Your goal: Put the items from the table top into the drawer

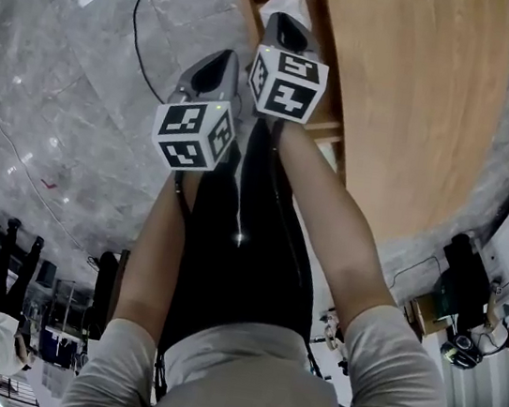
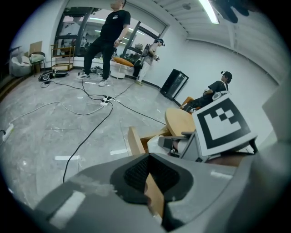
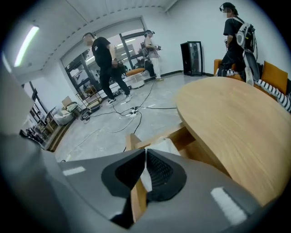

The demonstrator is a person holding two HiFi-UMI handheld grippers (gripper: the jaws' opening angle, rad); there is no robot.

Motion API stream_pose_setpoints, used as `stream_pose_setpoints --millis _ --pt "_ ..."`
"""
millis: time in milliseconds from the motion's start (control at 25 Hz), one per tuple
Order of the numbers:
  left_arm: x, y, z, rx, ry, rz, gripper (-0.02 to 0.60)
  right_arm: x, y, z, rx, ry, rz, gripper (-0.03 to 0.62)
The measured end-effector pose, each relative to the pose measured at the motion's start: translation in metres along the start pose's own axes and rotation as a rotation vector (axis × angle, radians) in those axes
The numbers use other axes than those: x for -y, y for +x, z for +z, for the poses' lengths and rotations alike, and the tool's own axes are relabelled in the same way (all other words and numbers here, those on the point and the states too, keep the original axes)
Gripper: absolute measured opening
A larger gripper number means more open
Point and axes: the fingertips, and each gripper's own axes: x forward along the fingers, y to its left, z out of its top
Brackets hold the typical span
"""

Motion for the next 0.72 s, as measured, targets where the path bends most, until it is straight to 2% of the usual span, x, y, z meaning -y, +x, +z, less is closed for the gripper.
stream_pose_setpoints --millis 120,200,320,400,600,720 --pt "-0.001 -0.003 0.002 0.004 -0.009 0.009 0.02 -0.005 0.006 -0.001 -0.014 -0.029 0.025 0.021" --pt "-0.004 -0.003 0.003 0.008 -0.012 0.012 0.02 -0.01 0.013 -0.003 -0.022 -0.088 0.042 0.034" --pt "-0.009 -0.004 0.003 0.016 -0.025 0.016 0.02 -0.014 0.023 -0.01 -0.052 -0.179 0.086 0.081" --pt "-0.012 -0.006 0.001 0.019 -0.035 0.022 0.02 -0.012 0.027 -0.015 -0.076 -0.201 0.113 0.121" --pt "-0.016 -0.015 -0.004 0.026 -0.048 0.034 0.02 -0.016 0.007 -0.013 -0.048 -0.279 0.155 0.121" --pt "-0.01 -0.026 0.007 0.064 -0.043 0.048 0.02 -0.031 -0.024 0.002 0.005 -0.332 0.194 0.111"
